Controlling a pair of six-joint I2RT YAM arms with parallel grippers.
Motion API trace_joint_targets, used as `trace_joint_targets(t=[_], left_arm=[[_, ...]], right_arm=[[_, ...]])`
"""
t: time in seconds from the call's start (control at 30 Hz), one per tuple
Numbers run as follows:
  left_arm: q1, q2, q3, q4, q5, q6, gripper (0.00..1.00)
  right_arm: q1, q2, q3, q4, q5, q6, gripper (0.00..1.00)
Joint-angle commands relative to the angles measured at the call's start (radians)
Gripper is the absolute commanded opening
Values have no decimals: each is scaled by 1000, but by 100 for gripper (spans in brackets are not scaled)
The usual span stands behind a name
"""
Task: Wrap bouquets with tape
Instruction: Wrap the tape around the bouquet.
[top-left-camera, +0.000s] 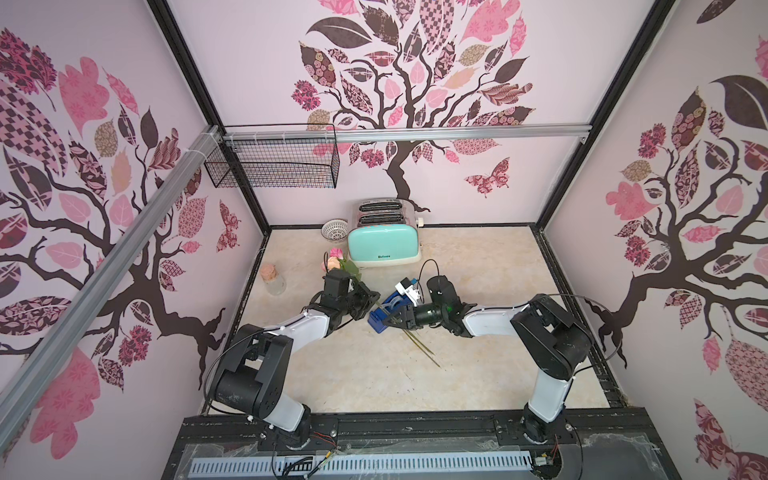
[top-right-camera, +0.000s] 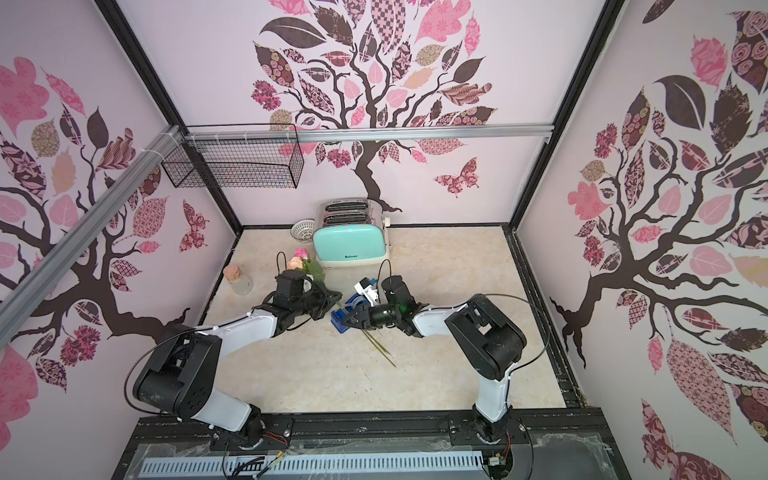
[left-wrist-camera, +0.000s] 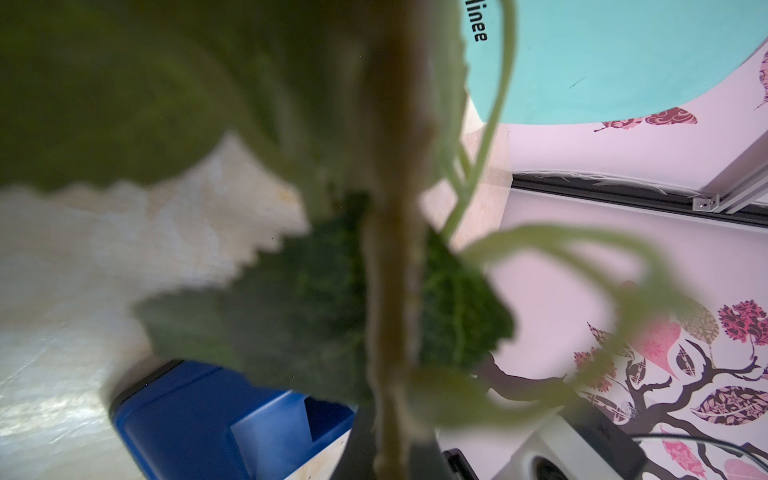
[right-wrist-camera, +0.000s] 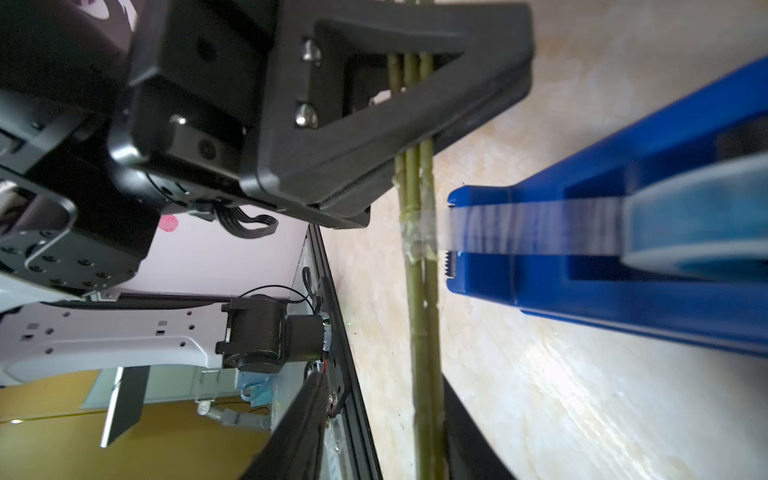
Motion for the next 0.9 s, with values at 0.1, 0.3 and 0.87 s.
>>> trace_joint_targets(t=[0.1, 0.3, 0.87], left_arm=[[5, -14, -14, 39, 5, 12, 0], [5, -8, -4, 19, 5, 11, 0], [5, 4, 52, -101, 18, -38, 26]], right_arm=[[-12, 32, 10, 48, -25, 4, 11], [7, -48, 50, -253, 142, -263, 0], [297, -159, 144, -576, 1027, -804, 0]])
